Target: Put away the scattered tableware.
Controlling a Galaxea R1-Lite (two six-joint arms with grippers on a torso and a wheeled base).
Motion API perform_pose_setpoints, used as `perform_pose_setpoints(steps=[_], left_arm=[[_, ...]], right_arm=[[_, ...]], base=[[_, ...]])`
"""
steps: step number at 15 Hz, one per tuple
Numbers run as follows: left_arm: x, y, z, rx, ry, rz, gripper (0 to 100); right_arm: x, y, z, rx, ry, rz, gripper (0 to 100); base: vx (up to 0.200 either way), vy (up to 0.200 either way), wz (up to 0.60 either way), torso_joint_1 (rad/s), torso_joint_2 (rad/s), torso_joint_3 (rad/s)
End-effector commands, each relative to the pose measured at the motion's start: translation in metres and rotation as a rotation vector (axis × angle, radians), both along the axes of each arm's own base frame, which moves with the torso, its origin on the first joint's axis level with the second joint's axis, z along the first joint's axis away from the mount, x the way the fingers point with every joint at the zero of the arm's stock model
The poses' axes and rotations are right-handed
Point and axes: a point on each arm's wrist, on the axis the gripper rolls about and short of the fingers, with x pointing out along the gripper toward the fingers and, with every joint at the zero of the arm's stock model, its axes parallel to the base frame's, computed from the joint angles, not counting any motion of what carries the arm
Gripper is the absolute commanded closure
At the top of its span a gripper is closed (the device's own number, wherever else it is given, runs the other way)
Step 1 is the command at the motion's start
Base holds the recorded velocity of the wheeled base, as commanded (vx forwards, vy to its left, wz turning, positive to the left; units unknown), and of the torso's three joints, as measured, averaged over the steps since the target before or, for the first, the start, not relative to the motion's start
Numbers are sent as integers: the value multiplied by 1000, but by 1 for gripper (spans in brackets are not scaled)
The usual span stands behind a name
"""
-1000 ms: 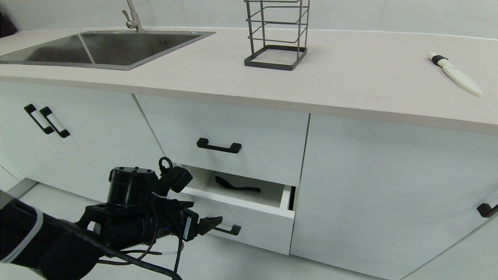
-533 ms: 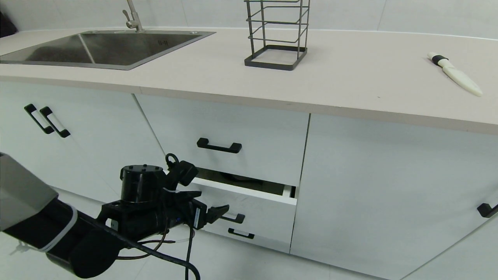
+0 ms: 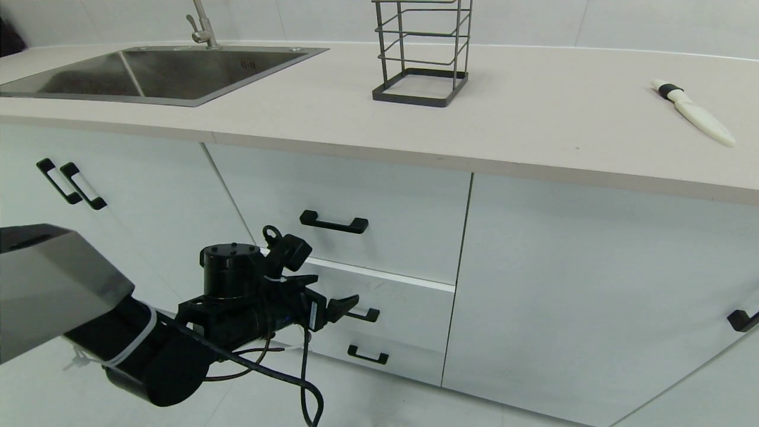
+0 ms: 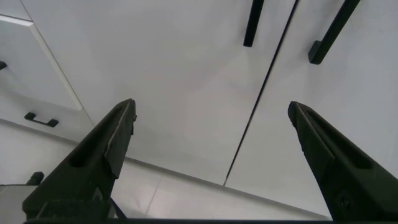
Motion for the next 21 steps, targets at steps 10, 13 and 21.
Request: perform_pose_setpoints(steps=[10, 13, 21], left_arm=[[-131, 43, 42, -67, -185, 11, 0], [-194, 63, 79, -166, -414, 30, 0], [-328, 101, 76, -145, -642, 216, 0]], right_arm=[[0, 0, 0, 59, 0, -6, 0], [0, 0, 0, 61, 0, -6, 0], [0, 0, 0, 61, 0, -8, 0]], base=[[0, 0, 0, 0, 0, 0], [0, 0, 0, 0, 0, 0], [0, 0, 0, 0, 0, 0]])
